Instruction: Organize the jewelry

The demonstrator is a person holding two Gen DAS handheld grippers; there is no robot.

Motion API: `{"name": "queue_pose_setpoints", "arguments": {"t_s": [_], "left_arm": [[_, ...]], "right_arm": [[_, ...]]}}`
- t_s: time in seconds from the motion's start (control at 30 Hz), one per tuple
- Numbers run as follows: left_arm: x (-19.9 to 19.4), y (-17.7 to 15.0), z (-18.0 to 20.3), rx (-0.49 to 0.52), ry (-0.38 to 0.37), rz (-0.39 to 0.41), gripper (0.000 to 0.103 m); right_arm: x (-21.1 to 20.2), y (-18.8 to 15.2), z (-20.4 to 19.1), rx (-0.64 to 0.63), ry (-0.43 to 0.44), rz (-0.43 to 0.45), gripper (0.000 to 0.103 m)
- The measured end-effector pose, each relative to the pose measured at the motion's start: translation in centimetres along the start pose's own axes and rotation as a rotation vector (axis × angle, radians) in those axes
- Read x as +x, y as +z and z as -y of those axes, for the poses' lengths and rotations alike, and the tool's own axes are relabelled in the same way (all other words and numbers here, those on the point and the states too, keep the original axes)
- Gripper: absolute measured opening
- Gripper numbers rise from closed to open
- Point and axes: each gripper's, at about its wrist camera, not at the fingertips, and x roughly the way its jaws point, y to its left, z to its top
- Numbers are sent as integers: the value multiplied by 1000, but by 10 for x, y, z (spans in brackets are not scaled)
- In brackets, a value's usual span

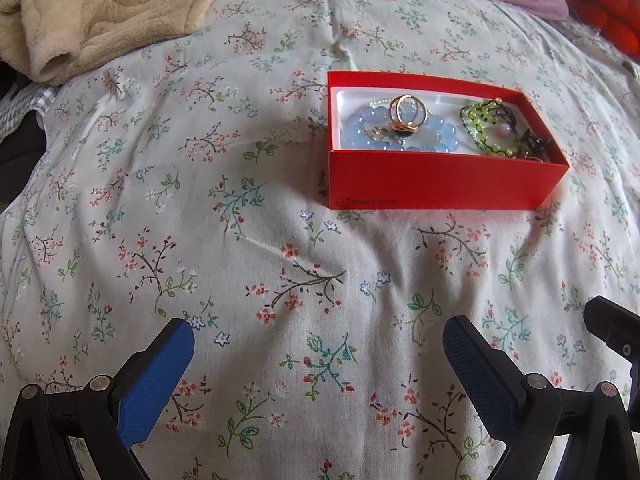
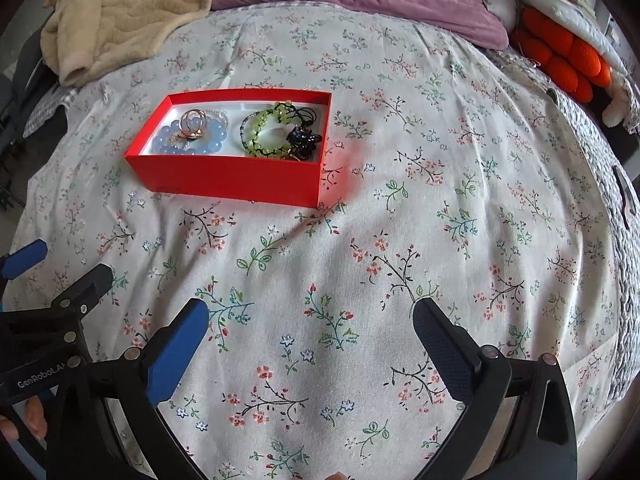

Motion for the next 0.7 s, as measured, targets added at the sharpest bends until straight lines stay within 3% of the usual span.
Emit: {"name": "queue_pose_setpoints", "arguments": {"t_s": [0.7], "left_arm": [[0,-1,2,9,8,3,102]], "right_arm": [[0,0,1,4,-4,-2,103]]}}
